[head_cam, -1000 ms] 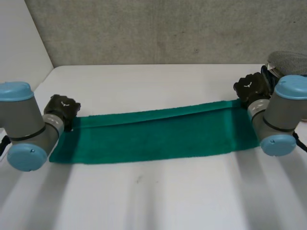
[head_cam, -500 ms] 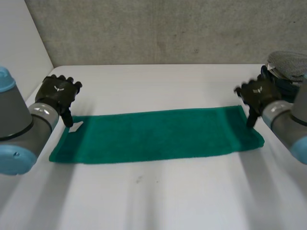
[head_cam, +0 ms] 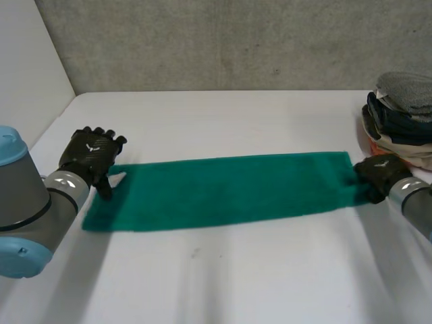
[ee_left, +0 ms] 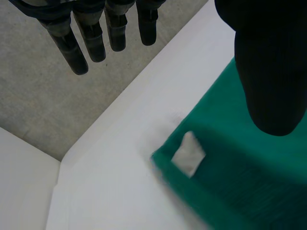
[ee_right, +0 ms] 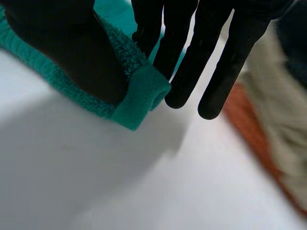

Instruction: Fold the laundry.

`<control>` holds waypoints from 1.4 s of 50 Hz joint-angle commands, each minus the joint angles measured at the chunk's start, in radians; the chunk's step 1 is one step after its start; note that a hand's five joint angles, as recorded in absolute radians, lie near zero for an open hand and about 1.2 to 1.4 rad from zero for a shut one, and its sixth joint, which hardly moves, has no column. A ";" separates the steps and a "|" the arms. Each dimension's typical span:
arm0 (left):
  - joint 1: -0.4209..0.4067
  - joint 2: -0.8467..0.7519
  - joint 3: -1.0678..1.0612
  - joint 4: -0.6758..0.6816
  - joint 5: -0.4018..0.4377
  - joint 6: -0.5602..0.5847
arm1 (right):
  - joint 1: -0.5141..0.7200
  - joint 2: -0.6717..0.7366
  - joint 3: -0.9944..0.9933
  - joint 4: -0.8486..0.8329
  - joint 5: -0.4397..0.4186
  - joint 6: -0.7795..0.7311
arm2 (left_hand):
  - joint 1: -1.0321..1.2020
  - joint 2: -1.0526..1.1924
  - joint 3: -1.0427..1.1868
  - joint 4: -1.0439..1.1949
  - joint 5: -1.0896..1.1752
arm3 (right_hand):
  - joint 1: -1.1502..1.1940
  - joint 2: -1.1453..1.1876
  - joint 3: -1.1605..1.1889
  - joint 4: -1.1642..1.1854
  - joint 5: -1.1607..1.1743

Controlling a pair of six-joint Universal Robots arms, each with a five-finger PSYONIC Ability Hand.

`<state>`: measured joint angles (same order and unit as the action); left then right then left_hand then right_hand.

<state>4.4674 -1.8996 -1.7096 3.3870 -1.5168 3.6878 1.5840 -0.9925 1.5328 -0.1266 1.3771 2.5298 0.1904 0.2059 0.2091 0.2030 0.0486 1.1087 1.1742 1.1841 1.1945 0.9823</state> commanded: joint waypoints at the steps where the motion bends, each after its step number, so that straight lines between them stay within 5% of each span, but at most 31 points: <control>1: 0.004 0.046 -0.016 -0.001 0.001 0.000 | -0.150 -0.205 0.112 -0.096 0.050 -0.129 | -0.016 -0.031 -0.035 -0.028 -0.049 | 0.288 0.222 0.212 0.202 0.239; 6: 0.010 0.077 -0.045 -0.003 0.003 0.000 | -0.237 -0.207 0.102 -0.091 0.054 -0.311 | -0.016 -0.031 -0.035 -0.028 -0.049 | 0.288 0.222 0.212 0.202 0.239; 11: 0.016 0.100 -0.068 -0.003 0.004 0.000 | -0.185 -0.209 0.093 -0.113 0.028 -0.381 | -0.016 -0.031 -0.035 -0.028 -0.049 | 0.288 0.222 0.212 0.202 0.239; 18: 0.032 0.131 -0.081 -0.003 0.003 0.000 | 0.184 -0.221 0.076 -0.270 -0.114 -0.339 | -0.016 -0.031 -0.035 -0.028 -0.049 | 0.288 0.222 0.212 0.202 0.239; 24: 0.029 0.139 -0.085 -0.001 0.003 -0.002 | 0.476 -0.183 0.041 -0.346 -0.156 -0.341 | -0.016 -0.031 -0.035 -0.028 -0.049 | 0.288 0.222 0.212 0.202 0.239; 32: 0.007 0.137 -0.102 -0.001 0.004 -0.003 | 0.769 0.101 -0.091 -0.302 -0.177 -0.350 | -0.016 -0.031 -0.035 -0.028 -0.049 | 0.288 0.222 0.212 0.202 0.239; 35: -0.016 0.132 -0.099 0.000 0.004 -0.003 | 0.774 0.138 -0.111 -0.283 -0.167 -0.349 | -0.016 -0.031 -0.035 -0.028 -0.049 | 0.288 0.222 0.212 0.202 0.239; 38: -0.036 0.128 -0.090 0.000 0.004 -0.003 | 0.769 0.126 -0.108 -0.275 -0.136 -0.323 | -0.016 -0.031 -0.035 -0.028 -0.049 | -0.858 -0.924 -0.934 -0.944 -0.906; 39: -0.039 0.128 -0.087 0.000 0.004 -0.003 | 0.771 0.114 -0.099 -0.275 -0.116 -0.303 | -0.016 -0.031 -0.035 -0.028 -0.049 | -0.934 -1.000 -1.010 -1.020 -0.982; 44: -0.060 0.128 -0.067 0.002 0.004 -0.003 | 0.694 -0.041 -0.028 -0.245 0.045 -0.065 | -0.016 -0.031 -0.035 -0.028 -0.049 | -0.934 -1.000 -1.010 -1.020 -0.982; 49: -0.096 0.125 -0.050 0.025 0.004 -0.002 | 0.555 -0.141 0.085 -0.118 0.051 0.076 | -0.016 -0.031 -0.035 -0.028 -0.049 | -0.934 -1.000 -1.010 -1.020 -0.982; 59: -0.142 0.080 -0.051 0.057 0.003 0.000 | 0.398 -0.127 0.219 -0.018 0.069 0.031 | -0.016 -0.031 -0.035 -0.028 -0.049 | -0.919 -0.985 -0.995 -1.005 -0.967; 60: -0.142 0.080 -0.053 0.057 0.003 0.000 | 0.387 -0.121 0.222 -0.022 0.077 0.011 | -0.016 -0.031 -0.035 -0.028 -0.049 | -0.726 -0.792 -0.802 -0.812 -0.774; 61: -0.142 0.080 -0.054 0.057 0.001 0.000 | 0.367 -0.115 0.228 -0.050 0.100 -0.029 | -0.016 -0.031 -0.035 -0.028 -0.049 | -0.233 -0.299 -0.308 -0.319 -0.281; 63: -0.142 0.080 -0.057 0.057 0.001 0.000 | 0.353 -0.121 0.231 -0.099 0.132 -0.065 | -0.016 -0.031 -0.035 -0.028 -0.049 | 0.216 0.151 0.141 0.130 0.168; 70: -0.143 0.093 -0.062 0.055 0.001 0.000 | 0.401 -0.166 0.214 -0.344 0.218 -0.238 | -0.016 -0.031 -0.035 -0.028 -0.049 | 0.288 0.222 0.212 0.202 0.239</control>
<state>4.3235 -1.8191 -1.7674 3.4446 -1.5155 3.6878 1.9369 -1.1207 1.7694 -0.2927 1.5348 2.4275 0.1904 0.2059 0.2091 0.2031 0.0486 1.1039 1.1745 1.1782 1.1856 0.9989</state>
